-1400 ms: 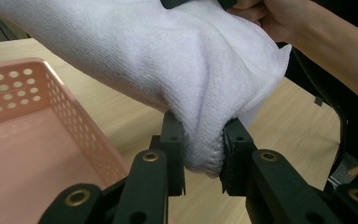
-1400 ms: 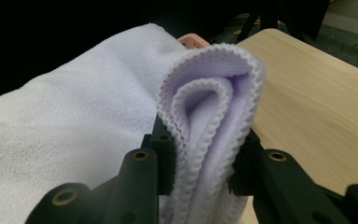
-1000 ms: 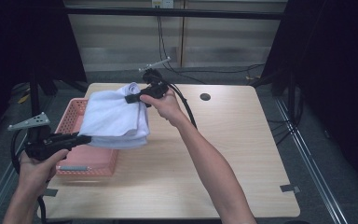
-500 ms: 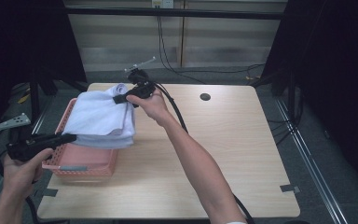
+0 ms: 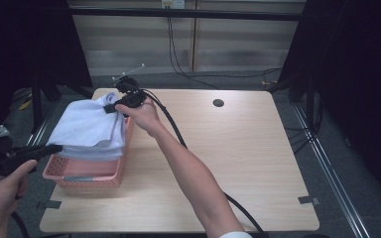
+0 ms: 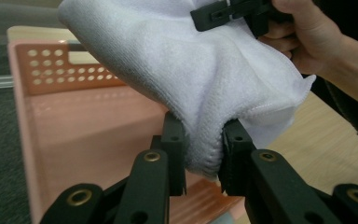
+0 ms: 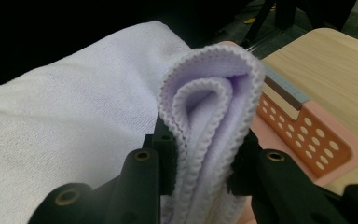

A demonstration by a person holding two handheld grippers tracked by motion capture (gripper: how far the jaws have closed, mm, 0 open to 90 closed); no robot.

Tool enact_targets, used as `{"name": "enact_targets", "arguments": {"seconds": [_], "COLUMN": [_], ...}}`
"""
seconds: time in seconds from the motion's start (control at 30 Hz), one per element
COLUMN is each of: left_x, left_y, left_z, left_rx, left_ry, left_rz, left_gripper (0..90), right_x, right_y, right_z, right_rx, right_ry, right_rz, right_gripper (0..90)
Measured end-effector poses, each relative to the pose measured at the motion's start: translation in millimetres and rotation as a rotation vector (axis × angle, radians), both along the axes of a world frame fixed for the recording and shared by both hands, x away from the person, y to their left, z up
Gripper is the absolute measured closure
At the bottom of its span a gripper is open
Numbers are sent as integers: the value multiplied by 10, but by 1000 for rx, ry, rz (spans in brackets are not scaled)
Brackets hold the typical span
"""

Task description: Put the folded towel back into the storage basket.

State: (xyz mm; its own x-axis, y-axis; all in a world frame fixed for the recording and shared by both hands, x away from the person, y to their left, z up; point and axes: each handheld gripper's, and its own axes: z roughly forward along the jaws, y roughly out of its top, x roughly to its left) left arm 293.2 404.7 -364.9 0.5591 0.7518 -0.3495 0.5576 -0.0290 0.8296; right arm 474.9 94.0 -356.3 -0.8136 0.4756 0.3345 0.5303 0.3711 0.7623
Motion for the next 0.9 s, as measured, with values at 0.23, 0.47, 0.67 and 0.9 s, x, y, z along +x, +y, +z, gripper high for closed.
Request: {"name": "enact_targets", "arguments": {"seconds": [0.23, 0.47, 0.67, 0.9], "left_x": [12, 47, 80, 152], "left_y": [160, 233, 193, 105], "left_z": [-116, -287, -426, -517], "left_rx": [3, 29, 82, 129], "left_ry": [29, 77, 111, 141], "left_rz": [39, 71, 76, 82], "left_gripper": [757, 757, 755, 752], "right_x": [-11, -7, 18, 72], "right_y": [194, 323, 377, 394], "right_z": [-138, -369, -569, -785], "right_rx": [-4, -21, -34, -58], "right_ry": [-2, 15, 30, 58], "right_rz": [-11, -35, -37, -46], "right_gripper": [706, 706, 706, 699]}}
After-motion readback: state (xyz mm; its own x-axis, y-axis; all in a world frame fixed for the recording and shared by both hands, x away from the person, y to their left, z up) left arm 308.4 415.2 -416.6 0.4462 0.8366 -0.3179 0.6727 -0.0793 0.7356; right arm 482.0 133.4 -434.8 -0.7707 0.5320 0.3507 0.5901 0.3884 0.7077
